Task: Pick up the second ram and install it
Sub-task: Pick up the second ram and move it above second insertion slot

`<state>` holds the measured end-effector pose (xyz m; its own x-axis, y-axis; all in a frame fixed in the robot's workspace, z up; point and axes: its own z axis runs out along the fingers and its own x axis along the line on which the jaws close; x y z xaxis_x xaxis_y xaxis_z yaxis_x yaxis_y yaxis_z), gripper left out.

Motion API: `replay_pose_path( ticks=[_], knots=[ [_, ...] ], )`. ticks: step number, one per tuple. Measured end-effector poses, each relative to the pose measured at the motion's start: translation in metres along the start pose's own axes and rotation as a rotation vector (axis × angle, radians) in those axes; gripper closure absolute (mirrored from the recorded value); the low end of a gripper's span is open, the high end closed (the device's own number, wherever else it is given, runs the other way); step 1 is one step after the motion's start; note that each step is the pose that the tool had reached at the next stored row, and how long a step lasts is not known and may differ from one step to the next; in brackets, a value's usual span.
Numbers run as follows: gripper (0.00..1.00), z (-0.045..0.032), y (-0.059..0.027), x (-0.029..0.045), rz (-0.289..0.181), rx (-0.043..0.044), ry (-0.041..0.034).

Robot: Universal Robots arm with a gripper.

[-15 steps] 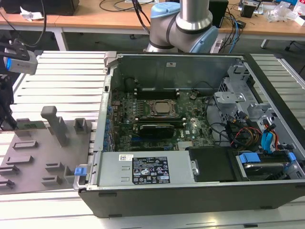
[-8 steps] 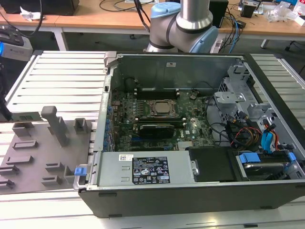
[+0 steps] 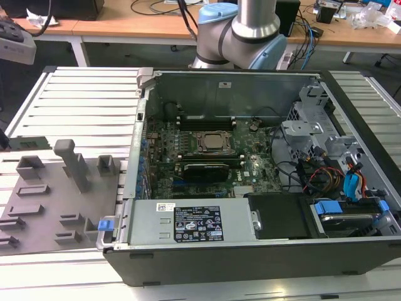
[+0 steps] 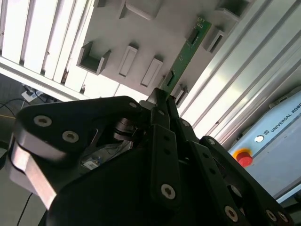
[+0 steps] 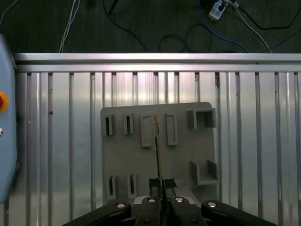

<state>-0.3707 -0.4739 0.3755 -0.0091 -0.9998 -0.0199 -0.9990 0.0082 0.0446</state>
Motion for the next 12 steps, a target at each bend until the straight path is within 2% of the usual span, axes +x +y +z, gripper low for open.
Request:
replay_pose_path(
  ticks=[2, 12],
  knots=[
    [0.86, -0.0084, 0.0003, -0.0015, 0.000, 0.0000, 0.0000],
    [0.86, -0.0319, 0.0012, -0.0068, 0.000, 0.0000, -0.0009]
  ],
)
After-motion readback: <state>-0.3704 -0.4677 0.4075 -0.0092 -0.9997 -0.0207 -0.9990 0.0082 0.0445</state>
